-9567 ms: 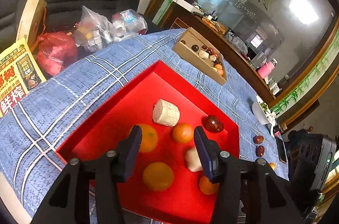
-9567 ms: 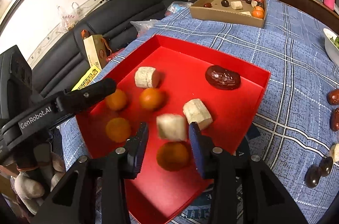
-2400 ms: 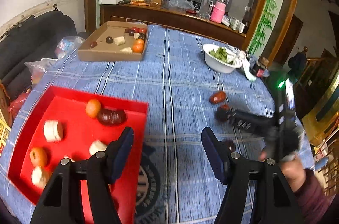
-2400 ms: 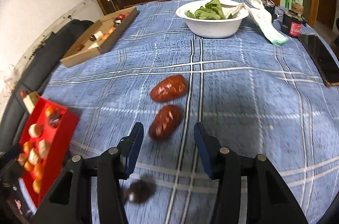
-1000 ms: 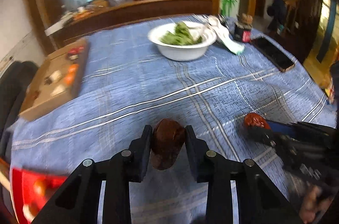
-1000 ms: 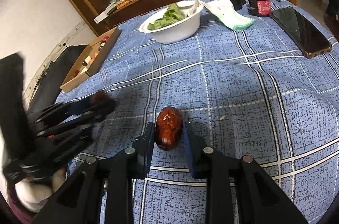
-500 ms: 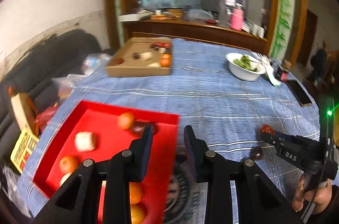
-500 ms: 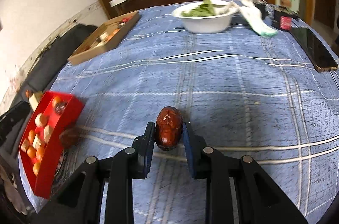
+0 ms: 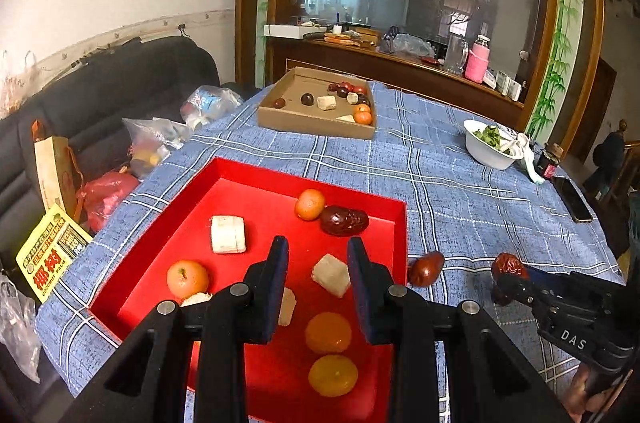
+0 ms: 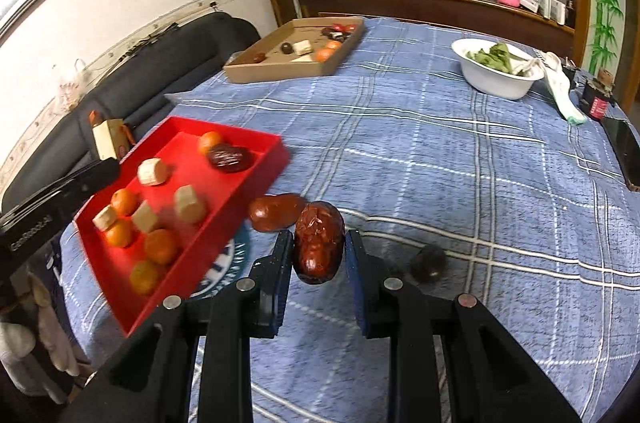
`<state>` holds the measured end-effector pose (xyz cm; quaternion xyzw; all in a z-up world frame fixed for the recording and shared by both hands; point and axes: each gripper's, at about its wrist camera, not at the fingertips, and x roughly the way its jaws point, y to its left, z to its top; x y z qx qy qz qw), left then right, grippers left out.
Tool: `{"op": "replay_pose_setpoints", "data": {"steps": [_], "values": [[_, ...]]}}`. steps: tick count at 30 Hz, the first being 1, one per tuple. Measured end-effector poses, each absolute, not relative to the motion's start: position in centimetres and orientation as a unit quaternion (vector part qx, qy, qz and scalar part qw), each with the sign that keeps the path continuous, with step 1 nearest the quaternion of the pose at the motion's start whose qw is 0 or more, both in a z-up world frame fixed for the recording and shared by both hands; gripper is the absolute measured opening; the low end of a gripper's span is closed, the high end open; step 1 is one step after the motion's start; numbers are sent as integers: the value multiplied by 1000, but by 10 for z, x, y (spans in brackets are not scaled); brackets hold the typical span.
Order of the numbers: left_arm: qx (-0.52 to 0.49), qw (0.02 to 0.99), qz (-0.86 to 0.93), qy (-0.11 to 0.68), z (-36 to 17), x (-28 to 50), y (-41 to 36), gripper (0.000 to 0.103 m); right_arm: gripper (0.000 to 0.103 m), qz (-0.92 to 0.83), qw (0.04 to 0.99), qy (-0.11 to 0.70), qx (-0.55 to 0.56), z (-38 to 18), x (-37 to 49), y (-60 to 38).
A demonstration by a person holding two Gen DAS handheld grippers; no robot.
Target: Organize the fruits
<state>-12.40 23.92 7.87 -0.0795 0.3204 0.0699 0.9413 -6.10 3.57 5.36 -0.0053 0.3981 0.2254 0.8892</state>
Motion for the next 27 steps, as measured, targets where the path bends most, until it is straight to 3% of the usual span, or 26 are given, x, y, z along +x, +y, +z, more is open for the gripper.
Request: {"op": "replay_pose_setpoints", "data": {"steps": [11, 20, 24, 26, 27], "values": [[-21, 936, -64, 346, 79, -93, 182, 35, 25, 212, 886, 411, 32, 40, -72, -3], [74, 883, -98, 452, 32, -21, 136, 39, 25, 209, 881, 417, 76, 25, -68, -32], [115, 864, -108, 478, 23, -15, 123, 52, 25, 217, 880, 414, 86, 24, -66, -36], [156, 857, -94, 481, 18, -17, 114, 50, 25, 220, 878, 415, 91, 21, -65, -36], [177, 854, -84, 481, 14, -19, 110, 33, 25, 220, 877, 416, 92, 20, -64, -36]]}}
